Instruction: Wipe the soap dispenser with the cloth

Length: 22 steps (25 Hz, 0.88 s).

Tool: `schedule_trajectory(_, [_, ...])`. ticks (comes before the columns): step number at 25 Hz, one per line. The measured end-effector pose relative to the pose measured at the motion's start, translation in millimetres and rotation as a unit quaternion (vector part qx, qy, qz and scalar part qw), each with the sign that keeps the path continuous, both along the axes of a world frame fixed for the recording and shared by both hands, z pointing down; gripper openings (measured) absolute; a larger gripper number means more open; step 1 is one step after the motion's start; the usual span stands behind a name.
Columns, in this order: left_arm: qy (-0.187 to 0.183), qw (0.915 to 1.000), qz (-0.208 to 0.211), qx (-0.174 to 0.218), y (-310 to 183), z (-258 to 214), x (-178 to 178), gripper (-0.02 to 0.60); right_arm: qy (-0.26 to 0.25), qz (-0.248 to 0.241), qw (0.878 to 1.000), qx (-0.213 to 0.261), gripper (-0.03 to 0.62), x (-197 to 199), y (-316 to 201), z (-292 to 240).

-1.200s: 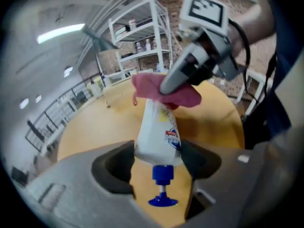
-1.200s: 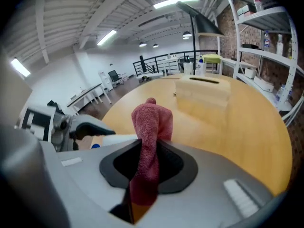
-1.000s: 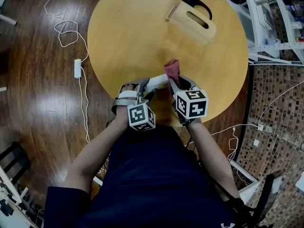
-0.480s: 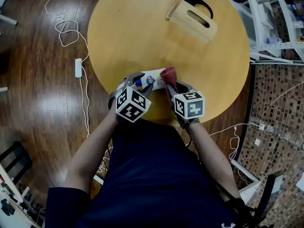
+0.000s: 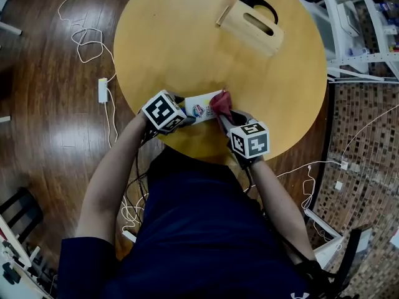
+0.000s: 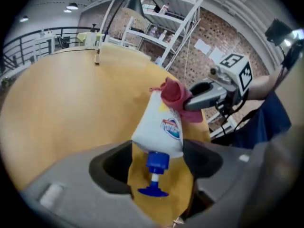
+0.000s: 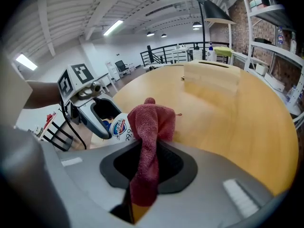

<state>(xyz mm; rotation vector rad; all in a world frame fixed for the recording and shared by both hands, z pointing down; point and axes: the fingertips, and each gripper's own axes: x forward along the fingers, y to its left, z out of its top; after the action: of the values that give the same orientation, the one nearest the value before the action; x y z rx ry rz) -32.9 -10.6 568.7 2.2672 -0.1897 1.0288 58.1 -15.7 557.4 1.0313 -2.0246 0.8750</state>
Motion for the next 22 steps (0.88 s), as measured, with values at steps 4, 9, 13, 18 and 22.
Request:
schedule_trajectory(4, [-0.010, 0.9999, 0.009, -0.002, 14.3, 11.5, 5.4, 0.321, 0.007, -0.011, 1.000, -0.004, 0.078, 5.2, 8.5, 3.4])
schedule_trajectory(9, [-0.086, 0.9708, 0.032, 0.221, -0.6, 8.7, 7.9, 0.310, -0.029, 0.027, 0.999, -0.020, 0.080, 6.4, 10.2, -10.3])
schedule_trajectory(13, [-0.173, 0.8763, 0.084, 0.442, 2.3, 0.8, 13.9, 0.308, -0.076, 0.080, 0.994, 0.010, 0.080, -6.7, -9.2, -50.9])
schedule_trajectory(18, [-0.180, 0.8272, 0.104, 0.522, 16.1, 4.7, 17.9, 0.317, -0.056, 0.082, 0.995, 0.017, 0.078, -8.0, -2.5, -47.7])
schedule_trajectory(22, [-0.031, 0.9322, 0.031, 0.359, 25.2, -14.6, 30.5, 0.371, -0.058, 0.076, 0.995, 0.015, 0.078, -6.5, 5.9, -48.9])
